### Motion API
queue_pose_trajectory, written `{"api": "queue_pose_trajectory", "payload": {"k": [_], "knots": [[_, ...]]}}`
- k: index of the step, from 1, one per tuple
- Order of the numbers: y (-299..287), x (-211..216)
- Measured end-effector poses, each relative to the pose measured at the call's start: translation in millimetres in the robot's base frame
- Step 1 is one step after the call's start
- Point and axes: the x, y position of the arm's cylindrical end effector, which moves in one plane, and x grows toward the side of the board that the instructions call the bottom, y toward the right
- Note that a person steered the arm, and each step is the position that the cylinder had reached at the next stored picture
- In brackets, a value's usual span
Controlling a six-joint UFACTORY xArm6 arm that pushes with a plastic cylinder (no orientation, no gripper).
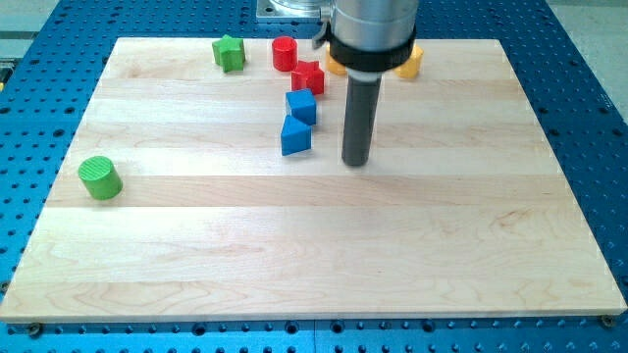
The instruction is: Move the green circle to the bottom left of the blue triangle
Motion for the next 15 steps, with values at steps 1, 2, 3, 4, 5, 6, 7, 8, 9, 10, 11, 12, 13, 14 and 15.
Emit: {"api": "queue_pose_trajectory", "payload": {"k": [1,2,3,4,5,6,7,8,9,10,11,12,13,14,15], "knots": [[-113.7,104.3],[-278.4,125.6],[-342.3,66.2],[-352.4,18.8],[-273.6,-9.7],[-157.5,-20.8],[-226.2,-49.2],[-299.6,-27.8],[-272.7,19.4],[-198.1,17.1],[-191.0,15.4],[-200.2,65.6],[-139.2,54.8],[-80.7,16.6],[-83.3,49.2]]}}
